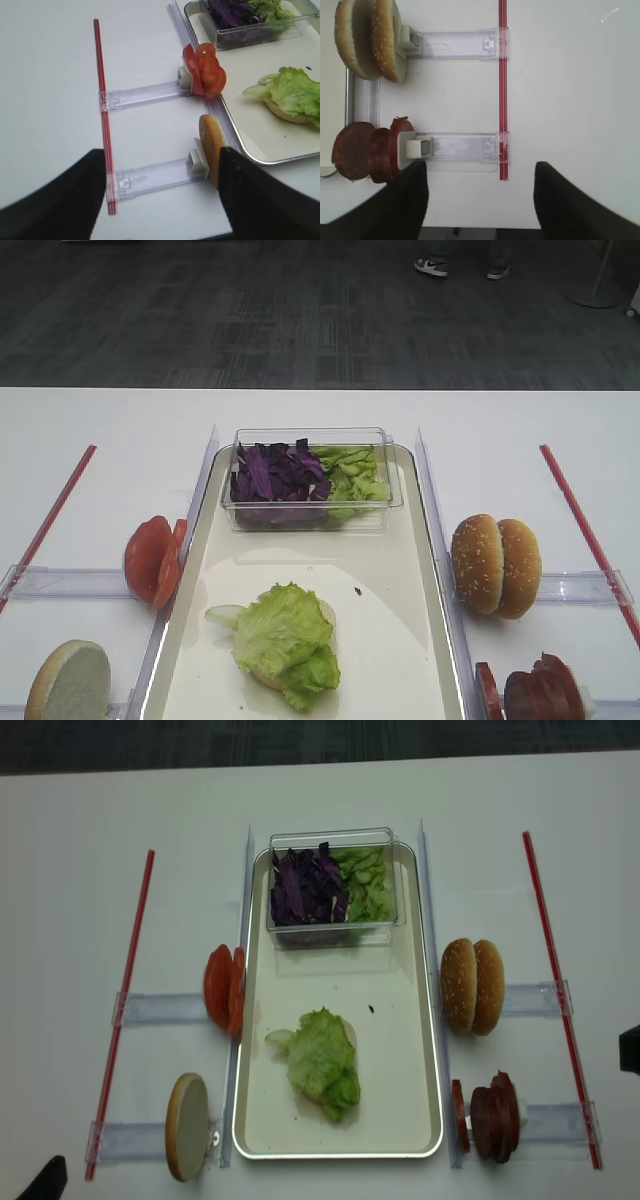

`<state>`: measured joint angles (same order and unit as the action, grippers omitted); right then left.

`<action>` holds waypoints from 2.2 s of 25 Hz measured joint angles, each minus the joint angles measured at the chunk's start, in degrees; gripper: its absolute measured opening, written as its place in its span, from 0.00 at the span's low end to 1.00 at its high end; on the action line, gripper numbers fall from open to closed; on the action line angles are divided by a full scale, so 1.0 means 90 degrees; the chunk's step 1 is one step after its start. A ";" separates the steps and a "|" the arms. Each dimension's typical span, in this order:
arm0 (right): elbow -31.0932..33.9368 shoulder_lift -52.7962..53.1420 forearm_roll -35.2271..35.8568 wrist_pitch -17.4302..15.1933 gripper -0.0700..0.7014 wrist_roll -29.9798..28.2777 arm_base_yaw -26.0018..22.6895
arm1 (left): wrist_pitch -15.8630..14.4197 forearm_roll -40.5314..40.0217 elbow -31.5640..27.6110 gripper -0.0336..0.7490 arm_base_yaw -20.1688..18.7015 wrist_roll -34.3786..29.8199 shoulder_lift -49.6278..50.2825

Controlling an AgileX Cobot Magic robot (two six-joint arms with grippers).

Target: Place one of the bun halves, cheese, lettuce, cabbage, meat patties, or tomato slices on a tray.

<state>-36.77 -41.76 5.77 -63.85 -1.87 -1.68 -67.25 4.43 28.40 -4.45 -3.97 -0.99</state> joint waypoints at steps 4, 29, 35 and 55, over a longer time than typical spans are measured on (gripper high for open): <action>0.0353 0.0532 0.0000 0.0092 0.72 0.0000 0.0000 | 0.0000 0.0000 0.0000 0.63 0.0000 0.0000 0.0000; 0.0991 0.2336 0.0031 0.0137 0.72 0.0054 0.0000 | 0.0000 0.0000 0.0000 0.63 0.0000 0.0000 0.0000; 0.0991 0.2670 0.0031 0.0097 0.72 0.0054 0.0000 | 0.0000 0.0000 0.0000 0.63 0.0000 0.0000 0.0000; 0.0991 0.3801 0.0040 0.0046 0.72 0.0054 0.0000 | 0.0000 0.0000 0.0000 0.63 0.0000 0.0000 0.0000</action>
<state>-27.85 -7.54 6.13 -63.44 -1.38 -1.68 -67.25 4.43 28.40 -4.45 -3.97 -0.99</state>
